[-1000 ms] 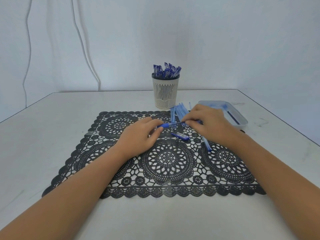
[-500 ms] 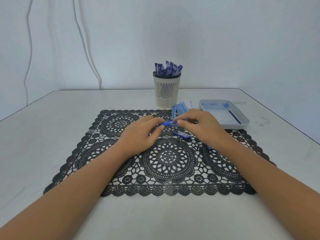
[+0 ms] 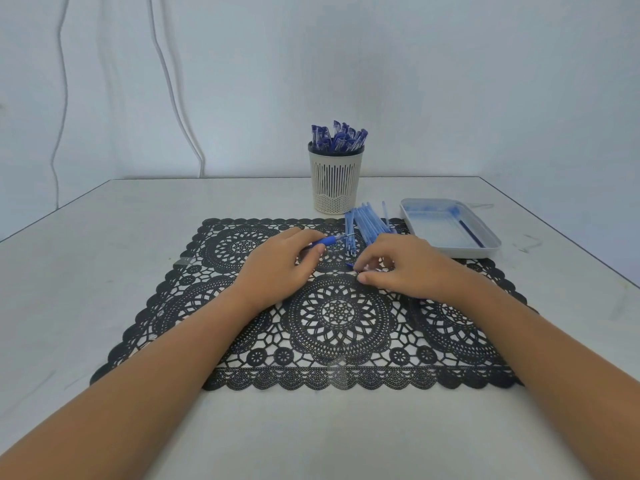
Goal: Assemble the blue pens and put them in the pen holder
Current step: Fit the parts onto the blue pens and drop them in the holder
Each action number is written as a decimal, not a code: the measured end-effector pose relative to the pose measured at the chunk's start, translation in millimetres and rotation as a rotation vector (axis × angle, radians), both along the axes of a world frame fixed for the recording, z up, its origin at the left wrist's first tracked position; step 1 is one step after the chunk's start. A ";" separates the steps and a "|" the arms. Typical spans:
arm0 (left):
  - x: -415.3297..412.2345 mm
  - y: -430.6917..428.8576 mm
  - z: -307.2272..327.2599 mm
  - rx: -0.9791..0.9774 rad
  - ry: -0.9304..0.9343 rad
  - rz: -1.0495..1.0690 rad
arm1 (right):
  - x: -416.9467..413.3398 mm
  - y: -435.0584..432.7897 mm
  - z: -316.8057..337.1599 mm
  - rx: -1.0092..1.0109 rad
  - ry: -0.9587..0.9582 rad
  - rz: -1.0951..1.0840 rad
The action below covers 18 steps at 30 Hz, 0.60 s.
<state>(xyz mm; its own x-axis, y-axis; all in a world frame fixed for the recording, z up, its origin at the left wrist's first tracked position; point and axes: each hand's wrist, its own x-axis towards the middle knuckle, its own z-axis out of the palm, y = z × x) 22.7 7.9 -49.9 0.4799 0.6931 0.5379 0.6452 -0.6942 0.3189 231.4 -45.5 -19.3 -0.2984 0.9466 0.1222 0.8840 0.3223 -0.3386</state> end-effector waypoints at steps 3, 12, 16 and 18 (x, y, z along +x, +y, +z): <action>0.0 0.3 0.0 -0.005 0.009 0.003 | -4.3 0.4 -1.8 0.016 -0.053 0.004; -0.1 1.5 -1.4 -0.003 0.014 -0.026 | -8.5 0.4 1.4 0.046 0.784 -0.151; 0.6 2.6 -1.8 0.007 0.010 -0.037 | -12.3 0.4 -0.8 0.036 0.844 -0.142; 0.9 2.6 -1.8 0.012 0.005 -0.044 | -12.6 0.4 -1.6 0.037 0.841 -0.150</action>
